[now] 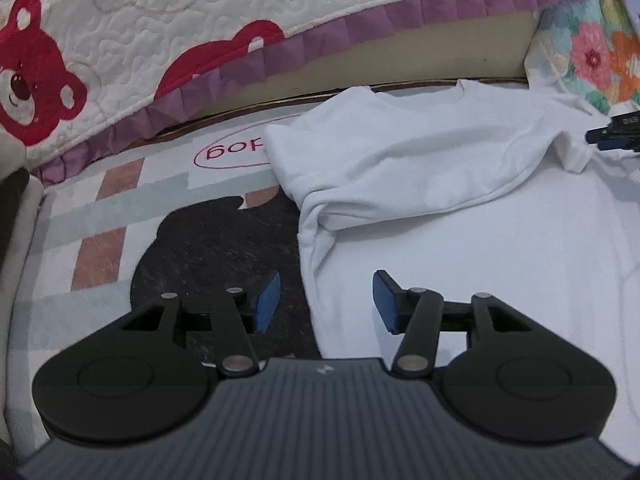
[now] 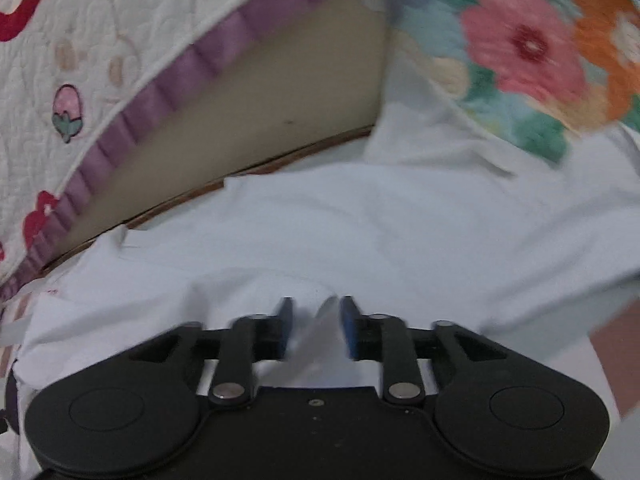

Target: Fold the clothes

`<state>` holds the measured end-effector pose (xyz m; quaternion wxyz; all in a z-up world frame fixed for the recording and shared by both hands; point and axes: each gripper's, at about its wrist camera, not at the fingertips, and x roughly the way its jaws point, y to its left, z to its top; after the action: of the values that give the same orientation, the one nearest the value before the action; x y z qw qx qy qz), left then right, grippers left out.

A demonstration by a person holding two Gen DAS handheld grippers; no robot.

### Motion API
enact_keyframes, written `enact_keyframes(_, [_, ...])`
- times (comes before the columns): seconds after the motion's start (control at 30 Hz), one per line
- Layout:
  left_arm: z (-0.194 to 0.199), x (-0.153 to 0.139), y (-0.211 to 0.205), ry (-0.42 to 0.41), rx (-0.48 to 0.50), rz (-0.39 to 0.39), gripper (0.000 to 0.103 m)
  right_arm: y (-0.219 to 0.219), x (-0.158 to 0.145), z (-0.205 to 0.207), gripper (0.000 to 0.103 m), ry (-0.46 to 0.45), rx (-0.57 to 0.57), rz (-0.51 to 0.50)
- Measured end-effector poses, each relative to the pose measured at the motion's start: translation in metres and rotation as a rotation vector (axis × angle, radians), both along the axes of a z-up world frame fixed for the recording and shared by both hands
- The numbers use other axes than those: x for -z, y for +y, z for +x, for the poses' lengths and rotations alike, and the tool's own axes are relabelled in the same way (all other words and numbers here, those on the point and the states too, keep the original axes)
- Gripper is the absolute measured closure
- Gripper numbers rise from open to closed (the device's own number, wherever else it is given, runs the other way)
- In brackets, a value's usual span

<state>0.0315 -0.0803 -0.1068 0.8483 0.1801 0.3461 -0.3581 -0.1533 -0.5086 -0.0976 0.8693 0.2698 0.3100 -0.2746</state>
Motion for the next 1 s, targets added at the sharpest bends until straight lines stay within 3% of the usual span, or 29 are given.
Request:
enact_keyframes(0.2, [0.013,0.009,-0.016,-0.082,0.037,0.048,0.052,0.021,0.007,-0.024,0.059,-0.087,-0.011,0.108])
enact_keyframes(0.47, [0.031,0.029,-0.043,-0.168,0.056,0.094,0.052,0.046,0.014,-0.016,0.053,-0.084,-0.062,0.199])
enact_keyframes(0.63, [0.051,0.033,-0.050,-0.155,0.032,0.058,0.052,0.046,0.023,-0.007,0.049,-0.061,-0.025,0.187])
enact_keyframes(0.7, [0.058,0.034,-0.050,-0.139,0.016,0.045,0.052,0.046,0.024,-0.004,0.040,-0.075,-0.018,0.181])
enact_keyframes(0.8, [0.060,0.035,-0.048,-0.130,0.001,0.032,0.052,0.048,0.020,0.008,0.035,-0.092,-0.049,0.147])
enact_keyframes(0.83, [0.060,0.035,-0.048,-0.145,-0.007,0.037,0.053,0.049,0.018,0.011,0.044,-0.103,-0.073,0.132])
enact_keyframes(0.87, [0.059,0.036,-0.047,-0.161,-0.015,0.043,0.058,0.048,0.014,0.015,0.097,-0.112,-0.102,0.114])
enact_keyframes(1.0, [0.065,0.032,-0.041,-0.119,-0.034,0.034,0.065,0.031,-0.032,0.010,0.100,-0.155,-0.201,0.032])
